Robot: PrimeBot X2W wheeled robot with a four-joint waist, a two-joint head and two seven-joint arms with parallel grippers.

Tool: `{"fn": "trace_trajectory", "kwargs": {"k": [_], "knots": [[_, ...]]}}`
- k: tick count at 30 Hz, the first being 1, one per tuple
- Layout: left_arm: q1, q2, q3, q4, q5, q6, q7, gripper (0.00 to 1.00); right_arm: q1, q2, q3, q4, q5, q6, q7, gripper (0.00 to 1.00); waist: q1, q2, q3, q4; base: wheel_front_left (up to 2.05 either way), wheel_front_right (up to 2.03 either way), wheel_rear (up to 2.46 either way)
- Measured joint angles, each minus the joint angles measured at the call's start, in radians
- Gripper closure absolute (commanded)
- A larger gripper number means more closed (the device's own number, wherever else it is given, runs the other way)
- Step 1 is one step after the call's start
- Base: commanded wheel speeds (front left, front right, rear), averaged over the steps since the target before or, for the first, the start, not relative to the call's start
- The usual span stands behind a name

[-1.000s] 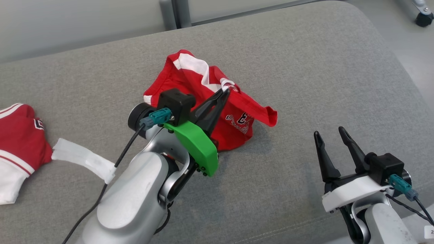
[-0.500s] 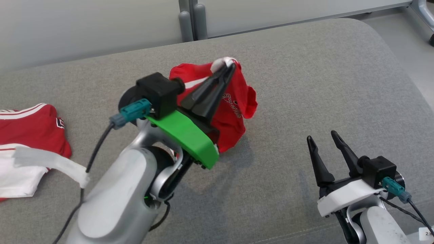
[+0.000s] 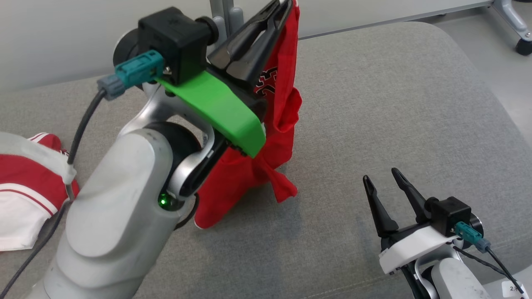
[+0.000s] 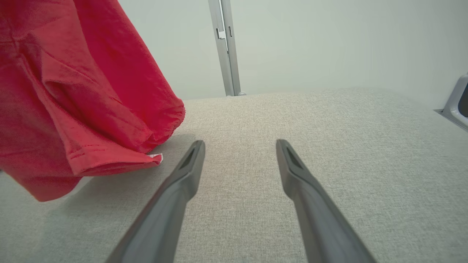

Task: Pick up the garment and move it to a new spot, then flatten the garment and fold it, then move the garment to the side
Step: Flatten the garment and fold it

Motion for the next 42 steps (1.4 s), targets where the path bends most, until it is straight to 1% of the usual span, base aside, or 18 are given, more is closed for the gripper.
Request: {"fn": "trace_trajectory", "kwargs": {"k": [4, 10, 14, 19, 21, 24, 31, 36, 39, 42], "knots": [[-0.055, 0.018, 0.044, 0.049, 0.016, 0.018, 0.034, 1.0, -0.004, 0.0, 0.007, 0.002, 0.002, 0.0, 0.0, 0.0, 0.0, 0.0, 0.001, -0.027, 0.0, 0.0, 0.0], [-0.082, 0.105, 0.116, 0.165, 0.034, 0.027, 0.064, 1.0, -0.006, 0.001, 0.019, 0.01, 0.01, 0.0, 0.0, 0.0, 0.0, 0.0, 0.006, -0.077, 0.0, 0.0, 0.0], [-0.097, 0.153, 0.139, 0.23, 0.051, 0.027, 0.077, 1.0, -0.009, 0.001, 0.022, 0.011, 0.011, 0.0, 0.0, 0.0, 0.0, 0.0, 0.01, -0.115, 0.0, 0.0, 0.0], [-0.135, 0.191, 0.168, 0.295, 0.083, 0.033, 0.076, 1.0, -0.02, 0.001, 0.024, 0.012, 0.011, 0.0, 0.0, 0.0, 0.0, 0.0, 0.017, -0.16, 0.0, 0.0, 0.0], [-0.136, 0.193, 0.175, 0.326, 0.085, 0.036, 0.076, 1.0, -0.021, 0.002, 0.024, 0.012, 0.015, 0.0, 0.0, 0.0, 0.0, 0.0, 0.02, -0.176, 0.0, 0.0, 0.0], [-0.136, 0.181, 0.159, 0.36, 0.08, 0.035, 0.071, 1.0, -0.021, 0.002, 0.016, 0.012, 0.019, 0.0, 0.0, 0.0, 0.0, 0.0, 0.025, -0.194, 0.0, 0.0, 0.0], [-0.09, 0.069, 0.088, 0.425, 0.035, 0.012, 0.043, 1.0, -0.021, 0.002, 0.016, 0.012, 0.02, 0.0, 0.0, 0.0, 0.0, 0.0, 0.038, -0.204, 0.0, 0.0, 0.0], [-0.078, 0.004, 0.042, 0.45, 0.024, -0.001, 0.025, 1.0, -0.032, 0.003, 0.039, 0.013, 0.02, 0.0, 0.0, 0.0, 0.0, 0.0, 0.046, -0.212, 0.0, 0.0, 0.0], [-0.079, -0.014, 0.021, 0.472, 0.027, -0.01, 0.013, 1.0, -0.055, 0.004, 0.068, 0.016, 0.02, 0.0, 0.0, 0.0, 0.0001, 0.0, 0.05, -0.225, 0.0, 0.0, 0.0], [-0.081, -0.004, 0.018, 0.497, 0.04, -0.015, 0.004, 1.0, -0.068, 0.005, 0.094, 0.016, 0.02, 0.0, 0.0, 0.0, 0.0001, 0.0, 0.056, -0.245, 0.0, 0.0, 0.0]]}}
